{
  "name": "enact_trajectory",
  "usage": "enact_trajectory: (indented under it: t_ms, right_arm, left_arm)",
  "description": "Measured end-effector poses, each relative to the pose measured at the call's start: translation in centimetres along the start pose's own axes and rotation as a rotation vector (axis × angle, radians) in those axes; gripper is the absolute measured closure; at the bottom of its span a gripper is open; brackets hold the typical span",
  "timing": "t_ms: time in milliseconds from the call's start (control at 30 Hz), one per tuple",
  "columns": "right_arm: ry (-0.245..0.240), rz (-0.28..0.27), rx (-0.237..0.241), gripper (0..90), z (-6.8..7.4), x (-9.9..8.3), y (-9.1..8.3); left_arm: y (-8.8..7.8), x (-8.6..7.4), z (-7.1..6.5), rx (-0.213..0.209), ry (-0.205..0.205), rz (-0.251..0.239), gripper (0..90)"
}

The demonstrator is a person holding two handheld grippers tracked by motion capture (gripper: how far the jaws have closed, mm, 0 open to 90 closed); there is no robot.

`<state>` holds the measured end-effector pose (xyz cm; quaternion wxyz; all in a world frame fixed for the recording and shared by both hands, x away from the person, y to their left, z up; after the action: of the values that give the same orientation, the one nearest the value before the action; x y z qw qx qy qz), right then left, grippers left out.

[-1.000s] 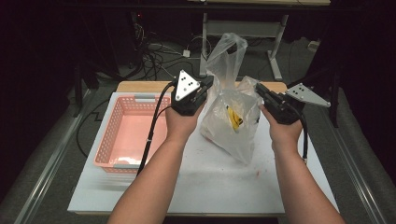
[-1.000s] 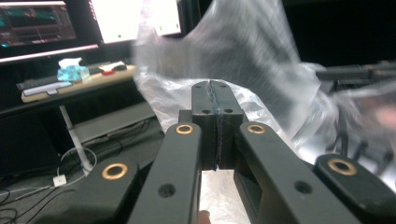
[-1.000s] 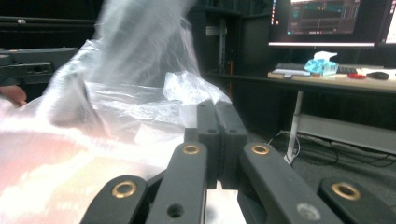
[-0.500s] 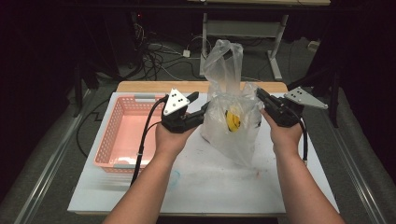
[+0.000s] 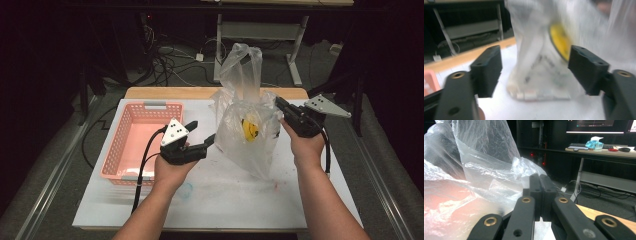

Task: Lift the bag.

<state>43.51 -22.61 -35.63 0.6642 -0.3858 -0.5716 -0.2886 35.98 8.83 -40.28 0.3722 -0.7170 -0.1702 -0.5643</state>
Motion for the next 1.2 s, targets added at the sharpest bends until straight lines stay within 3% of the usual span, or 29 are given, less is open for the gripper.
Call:
enact_trajectory:
  t_ms: [133, 333, 500, 667, 800, 900, 1033, 1200]
  right_arm:
    - [-0.013, 0.003, 0.001, 90.0, -0.1, -0.1, -0.3]
    - [-0.014, 0.01, 0.003, 90.0, -0.3, -0.2, -1.0]
    - [-0.02, 0.009, 0.005, 90.0, -0.5, -0.1, -1.6]
    - [-0.031, 0.004, 0.009, 90.0, -0.5, 0.0, -2.2]
    - [-0.039, 0.005, 0.014, 90.0, -0.4, 0.0, -2.6]
    - [-0.037, 0.004, 0.015, 89.5, -0.3, 0.1, -3.0]
    - [-0.026, -0.009, 0.031, 82.5, 0.0, 0.4, -3.5]
    - [-0.041, -0.027, 0.045, 76.3, 0.0, 1.0, -4.7]
  left_arm:
    - [0.2, -1.5, -0.9, -0.023, -0.023, 0.012, 15.3]
    - [0.4, -2.9, -2.7, -0.052, 0.012, 0.052, 13.1]
    - [0.6, -3.7, -4.0, -0.082, 0.006, 0.092, 0.8]
    - [0.6, -5.0, -5.2, -0.097, 0.048, 0.111, 0.0]
    - [0.7, -5.6, -5.3, -0.101, 0.047, 0.103, 0.0]
    - [1.0, -6.7, -5.3, -0.11, 0.03, 0.141, 0.0]
    - [1.5, -7.9, -5.6, -0.128, 0.05, 0.192, 0.0]
    - [1.9, -8.2, -5.7, -0.122, 0.052, 0.192, 0.0]
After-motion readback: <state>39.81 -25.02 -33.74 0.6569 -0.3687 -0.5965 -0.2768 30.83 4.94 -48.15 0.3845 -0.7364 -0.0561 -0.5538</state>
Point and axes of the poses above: each handheld gripper's, and its own axes: y roughly forward along the jaws, x roughly out of its top, z roughly to its left, the point moved 3 cm from there along y, roughly forward along the jaws, and after that the axes turned 2 degrees about y, right-handed, at the moved point
